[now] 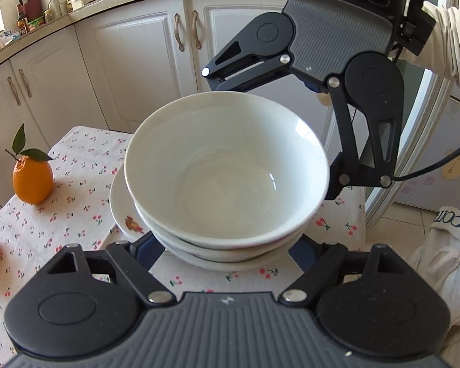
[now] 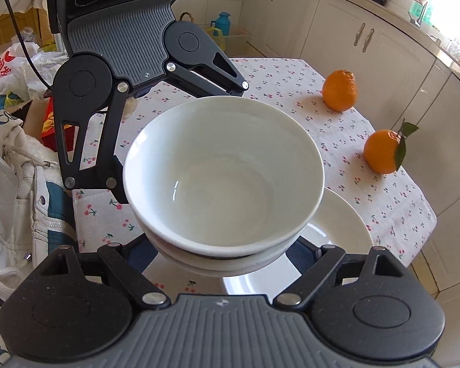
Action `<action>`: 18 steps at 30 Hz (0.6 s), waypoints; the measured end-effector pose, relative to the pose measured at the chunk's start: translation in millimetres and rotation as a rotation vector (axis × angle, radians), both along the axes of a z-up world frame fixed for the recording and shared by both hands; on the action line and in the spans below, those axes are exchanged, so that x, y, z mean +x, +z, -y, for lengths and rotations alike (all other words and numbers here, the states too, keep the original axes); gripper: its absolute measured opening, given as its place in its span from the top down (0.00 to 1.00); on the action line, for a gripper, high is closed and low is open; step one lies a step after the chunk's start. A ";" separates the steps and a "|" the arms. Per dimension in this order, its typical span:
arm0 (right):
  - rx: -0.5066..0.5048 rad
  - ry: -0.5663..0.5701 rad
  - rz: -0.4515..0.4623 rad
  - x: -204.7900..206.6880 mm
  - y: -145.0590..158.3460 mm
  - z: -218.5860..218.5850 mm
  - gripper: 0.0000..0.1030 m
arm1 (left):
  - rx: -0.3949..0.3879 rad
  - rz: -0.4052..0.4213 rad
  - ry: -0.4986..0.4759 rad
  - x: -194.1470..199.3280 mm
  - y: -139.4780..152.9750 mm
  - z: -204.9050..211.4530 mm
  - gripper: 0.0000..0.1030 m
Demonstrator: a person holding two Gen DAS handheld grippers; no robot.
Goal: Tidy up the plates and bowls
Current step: 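Lift the bowl stack with both tools and lower it onto the plate stack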
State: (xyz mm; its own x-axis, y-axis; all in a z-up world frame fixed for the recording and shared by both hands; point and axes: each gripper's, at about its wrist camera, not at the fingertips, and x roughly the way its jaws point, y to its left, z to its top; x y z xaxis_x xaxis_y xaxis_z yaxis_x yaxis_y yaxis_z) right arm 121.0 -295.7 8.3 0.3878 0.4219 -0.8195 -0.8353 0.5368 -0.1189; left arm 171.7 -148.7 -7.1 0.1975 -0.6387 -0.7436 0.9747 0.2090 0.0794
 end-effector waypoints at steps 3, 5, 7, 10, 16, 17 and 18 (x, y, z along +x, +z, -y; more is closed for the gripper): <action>0.003 -0.022 -0.002 13.7 -3.0 14.7 0.11 | -0.003 0.006 -0.004 13.2 -3.0 13.8 0.17; 0.000 -0.034 -0.004 21.7 -6.3 21.0 0.11 | 0.000 0.011 -0.005 21.5 -6.2 22.5 0.17; -0.008 -0.044 -0.003 28.3 -9.8 25.9 0.11 | 0.005 0.014 -0.007 28.4 -9.9 30.1 0.17; -0.017 -0.058 -0.003 38.3 -16.5 32.5 0.11 | 0.011 0.009 -0.005 38.0 -16.5 39.6 0.17; -0.023 -0.081 -0.016 51.3 -28.3 39.5 0.11 | 0.025 0.001 -0.005 51.2 -29.0 51.9 0.17; -0.022 -0.083 -0.020 52.7 -29.7 40.3 0.11 | 0.025 -0.001 -0.006 52.4 -30.5 52.5 0.17; -0.019 -0.086 -0.024 54.8 -31.2 40.8 0.11 | 0.026 -0.005 -0.006 53.8 -31.9 53.0 0.17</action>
